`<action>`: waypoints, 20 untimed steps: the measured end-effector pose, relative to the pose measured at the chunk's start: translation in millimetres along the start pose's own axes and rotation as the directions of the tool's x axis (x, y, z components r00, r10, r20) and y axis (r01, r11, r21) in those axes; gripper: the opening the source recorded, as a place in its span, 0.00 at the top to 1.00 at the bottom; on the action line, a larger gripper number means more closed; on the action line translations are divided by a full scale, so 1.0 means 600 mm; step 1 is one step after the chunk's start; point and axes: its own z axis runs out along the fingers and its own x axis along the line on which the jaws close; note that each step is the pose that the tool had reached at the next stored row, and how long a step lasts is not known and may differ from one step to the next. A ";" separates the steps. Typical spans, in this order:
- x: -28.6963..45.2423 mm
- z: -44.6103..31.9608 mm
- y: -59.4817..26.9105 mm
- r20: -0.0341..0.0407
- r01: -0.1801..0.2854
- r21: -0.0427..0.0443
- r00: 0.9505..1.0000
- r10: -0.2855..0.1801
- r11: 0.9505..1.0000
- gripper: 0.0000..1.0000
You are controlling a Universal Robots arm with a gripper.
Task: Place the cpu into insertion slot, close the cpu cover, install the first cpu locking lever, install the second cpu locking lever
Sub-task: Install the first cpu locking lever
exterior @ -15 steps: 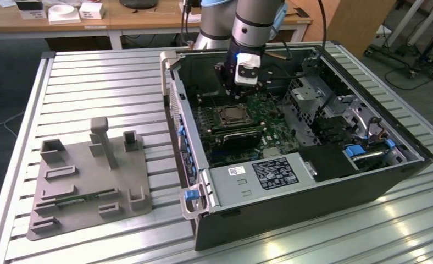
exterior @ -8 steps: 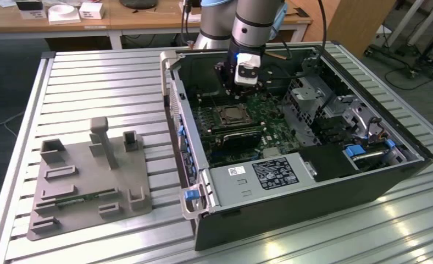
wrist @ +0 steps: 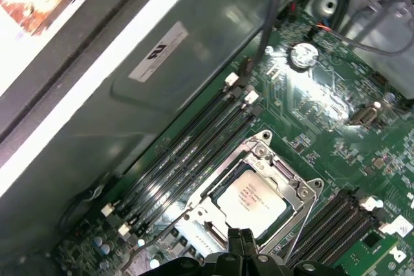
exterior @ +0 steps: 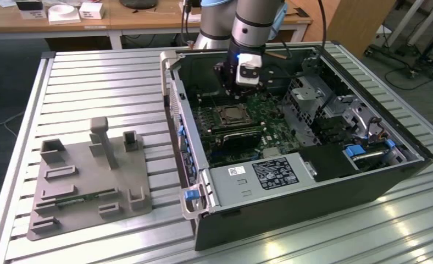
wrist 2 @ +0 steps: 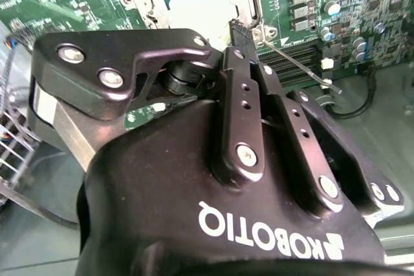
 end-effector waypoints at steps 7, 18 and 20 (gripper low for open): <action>0.000 -0.002 0.000 -0.001 0.063 0.002 0.998 -0.063 0.998 0.90; 0.001 -0.016 0.000 0.000 0.071 0.002 0.997 -0.071 0.997 0.90; 0.001 -0.016 0.000 0.000 0.081 0.002 0.997 -0.081 0.997 0.90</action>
